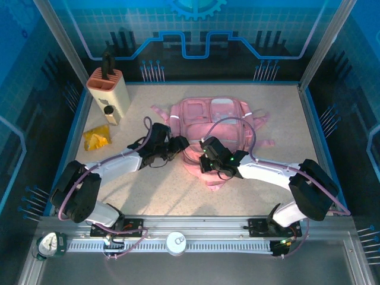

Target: Pack the student bag

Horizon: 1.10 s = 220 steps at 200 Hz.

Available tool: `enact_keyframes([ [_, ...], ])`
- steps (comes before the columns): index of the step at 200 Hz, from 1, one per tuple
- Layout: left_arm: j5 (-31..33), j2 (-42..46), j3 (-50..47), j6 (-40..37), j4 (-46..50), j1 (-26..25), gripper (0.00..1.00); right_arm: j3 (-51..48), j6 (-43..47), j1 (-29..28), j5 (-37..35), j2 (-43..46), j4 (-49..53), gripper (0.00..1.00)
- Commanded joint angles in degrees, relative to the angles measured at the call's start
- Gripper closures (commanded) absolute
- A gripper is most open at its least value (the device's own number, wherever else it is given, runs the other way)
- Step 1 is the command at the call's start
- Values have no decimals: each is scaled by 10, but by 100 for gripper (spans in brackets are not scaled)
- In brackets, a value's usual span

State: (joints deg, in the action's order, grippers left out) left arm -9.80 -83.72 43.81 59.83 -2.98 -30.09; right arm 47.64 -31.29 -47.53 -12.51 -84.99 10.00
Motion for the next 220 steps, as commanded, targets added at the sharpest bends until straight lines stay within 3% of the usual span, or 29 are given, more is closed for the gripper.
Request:
enact_keyframes([
  [1,41,-20,-8,59,-73,-20,43,8,-8,-5,14,-5,11,100],
  [56,71,-67,52,38,-70,-54,51,4,-11,-5,9,-8,11,100],
  [93,115,-71,77,-4,-39,-48,74,10,-25,-5,-26,-1,51,100],
  [123,91,-61,82,-22,-13,-9,100,-3,-20,3,-39,30,81,100],
  [183,38,-48,110,-114,49,90,100,-61,-3,86,-16,112,126,100],
  [220,18,-92,168,-153,78,118,100,-54,13,85,-24,112,125,100],
])
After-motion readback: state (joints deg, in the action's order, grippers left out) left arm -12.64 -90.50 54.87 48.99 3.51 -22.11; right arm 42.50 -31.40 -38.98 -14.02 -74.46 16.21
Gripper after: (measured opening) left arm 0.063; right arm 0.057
